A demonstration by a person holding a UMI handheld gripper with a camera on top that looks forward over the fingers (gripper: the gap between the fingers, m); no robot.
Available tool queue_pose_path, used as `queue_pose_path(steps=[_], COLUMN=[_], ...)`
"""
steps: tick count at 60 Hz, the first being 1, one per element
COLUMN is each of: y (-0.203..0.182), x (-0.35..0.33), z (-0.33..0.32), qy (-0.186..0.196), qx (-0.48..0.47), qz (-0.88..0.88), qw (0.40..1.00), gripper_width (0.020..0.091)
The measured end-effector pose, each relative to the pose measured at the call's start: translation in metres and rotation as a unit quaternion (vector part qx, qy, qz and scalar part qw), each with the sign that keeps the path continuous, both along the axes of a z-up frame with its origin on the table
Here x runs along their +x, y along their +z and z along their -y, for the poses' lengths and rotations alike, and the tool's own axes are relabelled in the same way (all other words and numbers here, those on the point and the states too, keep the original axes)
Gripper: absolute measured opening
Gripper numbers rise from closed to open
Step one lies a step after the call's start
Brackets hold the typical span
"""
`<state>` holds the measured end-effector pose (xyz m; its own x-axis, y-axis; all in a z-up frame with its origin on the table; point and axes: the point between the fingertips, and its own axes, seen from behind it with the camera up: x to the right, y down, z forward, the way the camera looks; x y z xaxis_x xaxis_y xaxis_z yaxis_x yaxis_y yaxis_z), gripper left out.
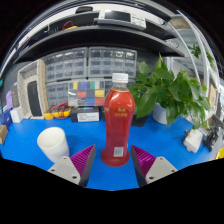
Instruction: Pour water
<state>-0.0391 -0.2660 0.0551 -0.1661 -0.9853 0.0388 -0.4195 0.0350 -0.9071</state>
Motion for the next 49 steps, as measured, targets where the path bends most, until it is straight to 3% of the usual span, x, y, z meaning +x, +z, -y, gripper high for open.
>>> queue_pose_path(steps=[10,29,49], y=[0.016,0.108,0.125], x=[-0.061,-0.106,-0.128], z=[-0.023,-0.065,-0.087], qy=[0.001,0.012,0.027], qx=[0.008,0.018,0.023], qz=[-0.031,0.01,0.005], qw=[0.999,1.0,0.999], gripper_width=[0.0695,0.0696,0.0696])
